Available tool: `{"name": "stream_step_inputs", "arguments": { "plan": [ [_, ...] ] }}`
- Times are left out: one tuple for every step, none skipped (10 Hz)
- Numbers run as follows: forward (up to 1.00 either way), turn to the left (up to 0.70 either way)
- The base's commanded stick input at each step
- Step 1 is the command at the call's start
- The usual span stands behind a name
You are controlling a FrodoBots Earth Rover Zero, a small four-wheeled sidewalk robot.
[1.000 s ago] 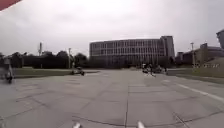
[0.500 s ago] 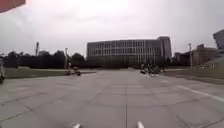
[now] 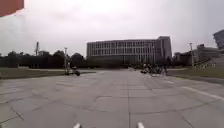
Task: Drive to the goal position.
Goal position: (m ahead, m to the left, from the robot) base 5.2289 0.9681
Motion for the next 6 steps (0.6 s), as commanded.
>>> {"name": "stream_step_inputs", "arguments": {
  "plan": [
    [0.45,-0.27],
    [0.45,-0.27],
    [0.45,-0.27],
    [0.45,-0.27],
    [0.45,-0.27],
    [0.45,-0.27]
  ]
}}
